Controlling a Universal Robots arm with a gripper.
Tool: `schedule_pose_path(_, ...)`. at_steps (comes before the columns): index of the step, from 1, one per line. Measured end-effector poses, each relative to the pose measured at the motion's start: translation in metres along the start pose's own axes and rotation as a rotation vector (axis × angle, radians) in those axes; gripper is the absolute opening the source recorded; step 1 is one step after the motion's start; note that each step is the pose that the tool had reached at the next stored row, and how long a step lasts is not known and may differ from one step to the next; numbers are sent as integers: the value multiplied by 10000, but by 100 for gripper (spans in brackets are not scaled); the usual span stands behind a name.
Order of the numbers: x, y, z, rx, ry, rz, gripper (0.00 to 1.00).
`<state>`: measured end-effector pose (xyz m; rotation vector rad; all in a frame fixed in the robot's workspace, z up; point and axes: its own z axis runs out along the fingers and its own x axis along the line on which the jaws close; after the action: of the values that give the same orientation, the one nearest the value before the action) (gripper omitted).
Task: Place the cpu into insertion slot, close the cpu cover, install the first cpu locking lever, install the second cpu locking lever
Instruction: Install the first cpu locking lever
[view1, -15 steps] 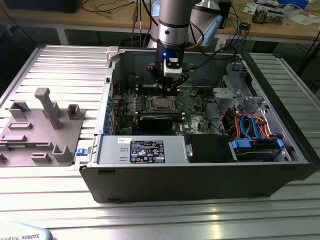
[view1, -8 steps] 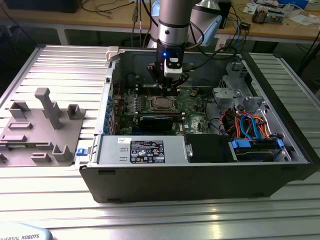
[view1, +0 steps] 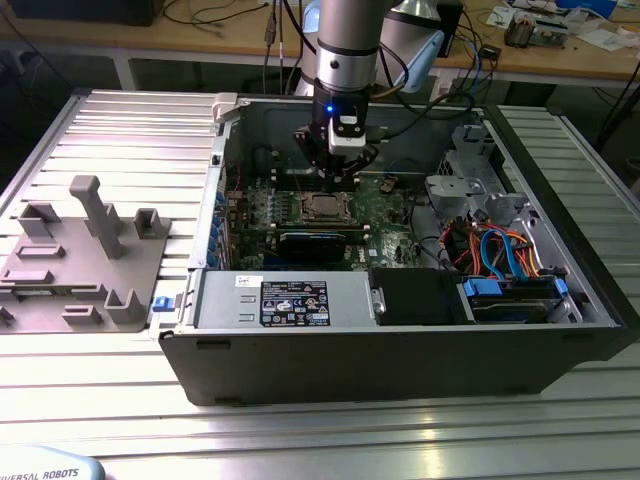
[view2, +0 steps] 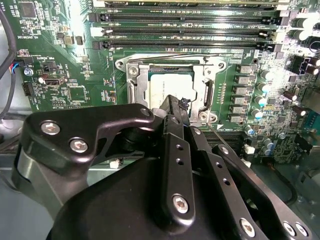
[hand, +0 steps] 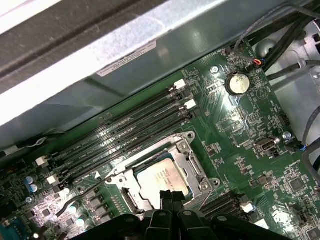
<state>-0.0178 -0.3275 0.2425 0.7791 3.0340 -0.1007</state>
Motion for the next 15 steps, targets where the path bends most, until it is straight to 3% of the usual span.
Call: schedule_pose_path(15, 0, 0, 0, -4, -12, -207, 11)
